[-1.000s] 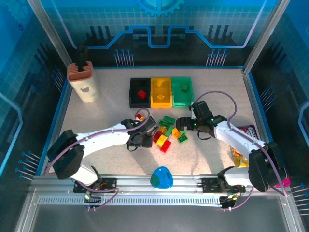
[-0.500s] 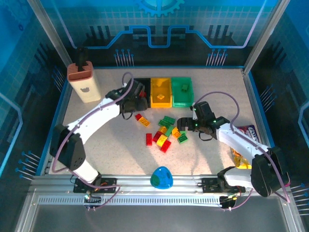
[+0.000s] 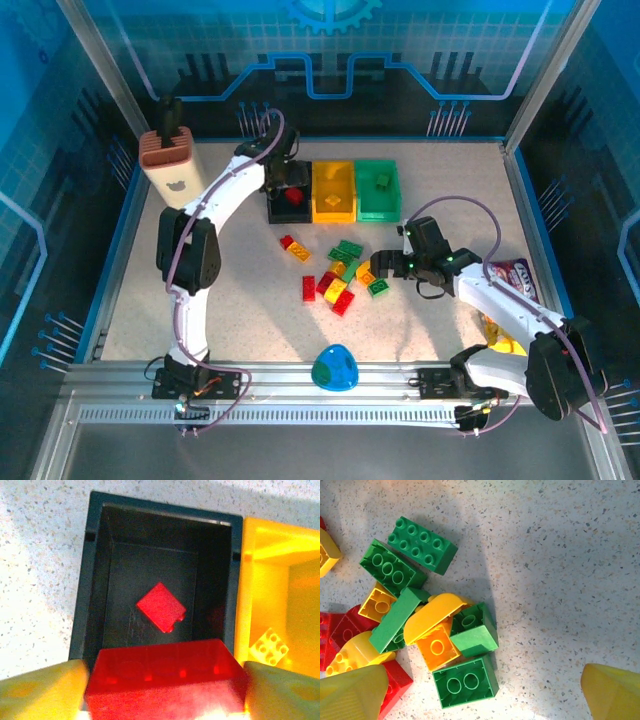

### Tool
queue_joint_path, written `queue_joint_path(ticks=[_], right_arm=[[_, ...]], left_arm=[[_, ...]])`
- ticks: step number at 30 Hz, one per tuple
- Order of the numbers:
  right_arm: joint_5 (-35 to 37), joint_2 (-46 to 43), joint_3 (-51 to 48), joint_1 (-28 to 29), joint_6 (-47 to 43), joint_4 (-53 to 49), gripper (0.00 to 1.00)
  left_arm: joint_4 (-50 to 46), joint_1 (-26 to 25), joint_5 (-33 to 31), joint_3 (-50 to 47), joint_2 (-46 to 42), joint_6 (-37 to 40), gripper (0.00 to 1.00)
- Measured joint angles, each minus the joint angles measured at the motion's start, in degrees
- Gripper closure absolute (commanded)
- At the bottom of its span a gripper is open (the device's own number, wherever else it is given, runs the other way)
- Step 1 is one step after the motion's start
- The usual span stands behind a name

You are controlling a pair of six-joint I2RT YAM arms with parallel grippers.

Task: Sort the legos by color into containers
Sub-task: Place the lego in the container, then pick up the lego from the center of the table.

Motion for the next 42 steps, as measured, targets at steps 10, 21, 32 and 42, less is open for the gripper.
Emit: queue_joint_path(ticks=[10,21,32,42], right_arm=[[-0.31,0.15,1.68,3.04,-1.14,-0.44,0.02],[2.6,12.24,14.99,16.22,-4.0,-2.27,0.14],[3.87,29.14,26.97,26.38,-3.04,-4.74,0.27],[4.28,42.18,35.06,28.61,-0.11,-7.04,0.32]], left_arm=[[10.49,-1.6,2.16,-23.67,-20.87,-0.09,0.07],[20.59,-3.1,2.8,-56.83,-39.85,-4.44,0.19],[26.75,-4.28,3.96,-77.72,-70.73,-7.56,0.23],[20.83,-4.59,1.97,-80.56,-81.37,-9.11,0.23]])
